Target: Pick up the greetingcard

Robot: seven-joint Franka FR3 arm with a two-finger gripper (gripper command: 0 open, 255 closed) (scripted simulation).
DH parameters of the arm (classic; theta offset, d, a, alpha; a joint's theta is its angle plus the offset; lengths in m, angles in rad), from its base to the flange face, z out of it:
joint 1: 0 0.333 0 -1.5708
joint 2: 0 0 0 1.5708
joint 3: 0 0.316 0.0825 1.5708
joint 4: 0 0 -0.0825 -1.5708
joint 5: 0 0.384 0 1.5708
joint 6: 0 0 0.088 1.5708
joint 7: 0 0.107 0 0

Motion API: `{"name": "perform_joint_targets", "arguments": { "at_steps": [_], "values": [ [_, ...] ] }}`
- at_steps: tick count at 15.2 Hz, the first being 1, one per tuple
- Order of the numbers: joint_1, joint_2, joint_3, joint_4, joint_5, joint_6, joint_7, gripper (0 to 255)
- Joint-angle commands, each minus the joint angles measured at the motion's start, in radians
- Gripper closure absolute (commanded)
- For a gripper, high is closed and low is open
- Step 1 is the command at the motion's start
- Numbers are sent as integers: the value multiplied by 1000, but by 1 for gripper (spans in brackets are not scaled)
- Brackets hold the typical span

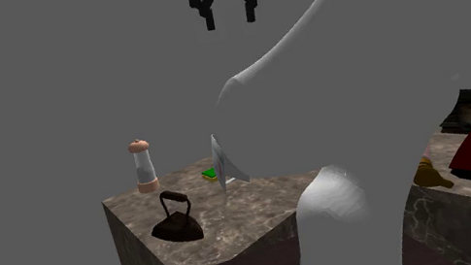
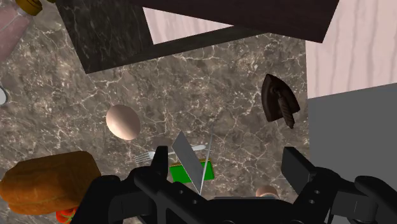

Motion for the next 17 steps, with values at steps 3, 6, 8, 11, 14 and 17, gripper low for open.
{"name": "perform_joint_targets", "arguments": {
  "at_steps": [3, 6, 8, 11, 14, 17],
  "values": [
    [0, 42, -7, -27, 3, 70, 1, 0],
    [1, 115, -16, -56, 8, 174, 1, 0],
    [3, 170, -23, -69, 12, 243, 0, 0],
    [6, 261, -32, -77, 19, 344, -3, 0],
    [9, 361, -42, -72, 29, 440, -8, 0],
    [14, 468, -50, -53, 43, 530, -16, 0]
  ]
}}
